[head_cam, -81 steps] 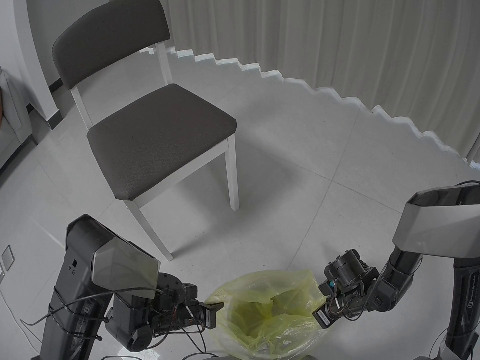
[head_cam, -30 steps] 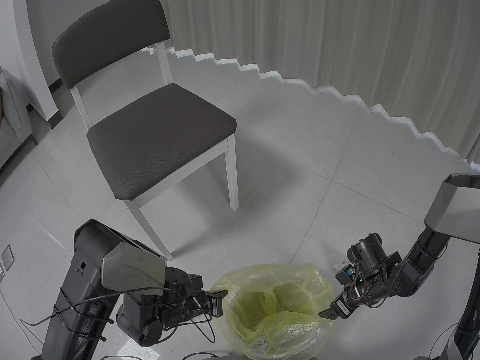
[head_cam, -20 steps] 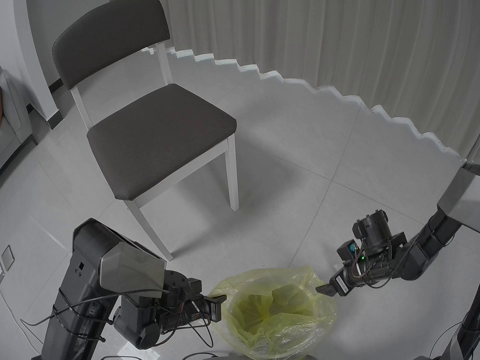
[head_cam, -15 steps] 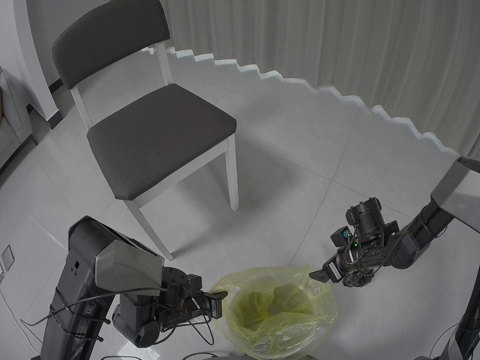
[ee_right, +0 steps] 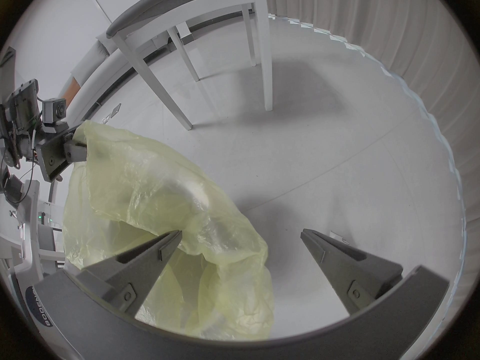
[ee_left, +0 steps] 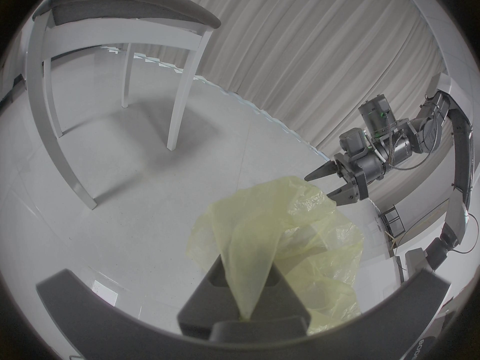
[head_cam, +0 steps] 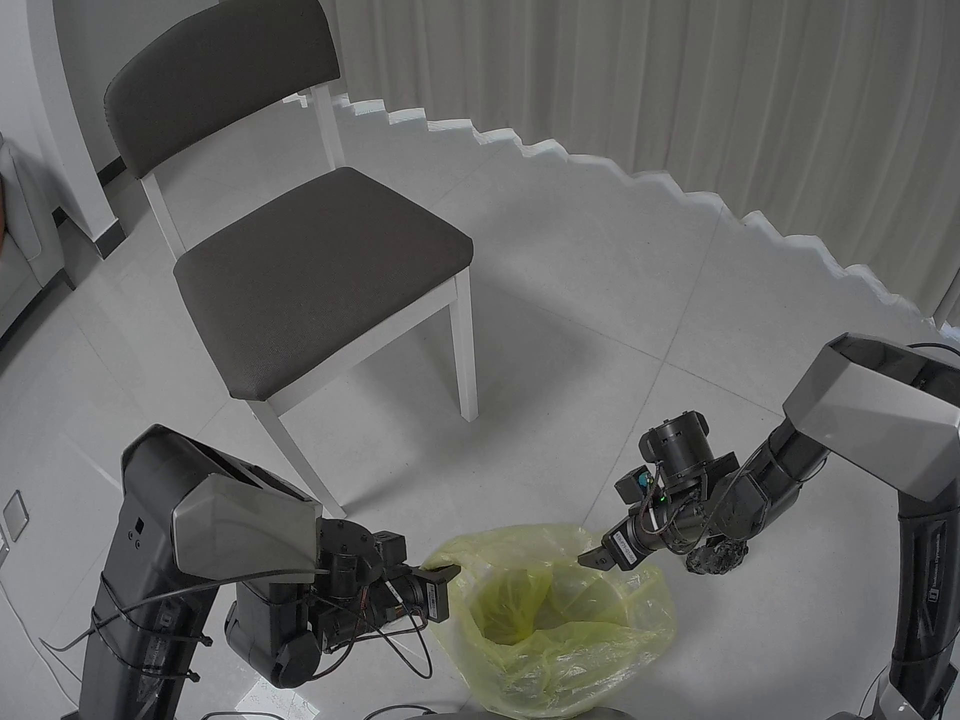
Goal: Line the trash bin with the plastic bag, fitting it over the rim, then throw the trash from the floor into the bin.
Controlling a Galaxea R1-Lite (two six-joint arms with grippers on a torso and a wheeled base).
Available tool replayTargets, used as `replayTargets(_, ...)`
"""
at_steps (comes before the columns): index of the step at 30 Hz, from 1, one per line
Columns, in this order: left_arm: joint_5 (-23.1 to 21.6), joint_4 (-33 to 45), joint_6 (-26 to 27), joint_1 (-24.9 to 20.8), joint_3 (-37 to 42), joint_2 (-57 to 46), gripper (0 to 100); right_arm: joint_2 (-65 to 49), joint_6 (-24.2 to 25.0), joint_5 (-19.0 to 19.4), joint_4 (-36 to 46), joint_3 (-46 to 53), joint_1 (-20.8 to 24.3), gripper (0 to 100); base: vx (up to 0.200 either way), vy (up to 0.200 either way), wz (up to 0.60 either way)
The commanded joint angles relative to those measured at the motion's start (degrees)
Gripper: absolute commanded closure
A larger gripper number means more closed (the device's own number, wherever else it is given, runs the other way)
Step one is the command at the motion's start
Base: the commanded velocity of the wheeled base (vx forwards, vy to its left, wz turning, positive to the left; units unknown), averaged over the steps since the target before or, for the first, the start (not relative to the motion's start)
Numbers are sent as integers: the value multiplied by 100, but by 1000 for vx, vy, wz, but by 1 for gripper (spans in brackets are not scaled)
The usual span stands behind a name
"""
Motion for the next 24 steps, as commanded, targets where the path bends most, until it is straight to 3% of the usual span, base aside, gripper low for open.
replayTargets(1,7,-102,5,6,-46,-14,100,197,1,24,-1,-65,13,0,0,0,0)
replayTargets(2,7,-102,-4,6,-72,-14,100,197,1,15,-10,-65,13,0,0,0,0)
replayTargets(3,7,-102,-4,14,-81,-14,100,188,1,15,-10,-74,13,100,0,0,0)
replayTargets(24,43,-102,-4,287,-406,302,100,-638,160,-55,-256,110,-23,100,0,0,0)
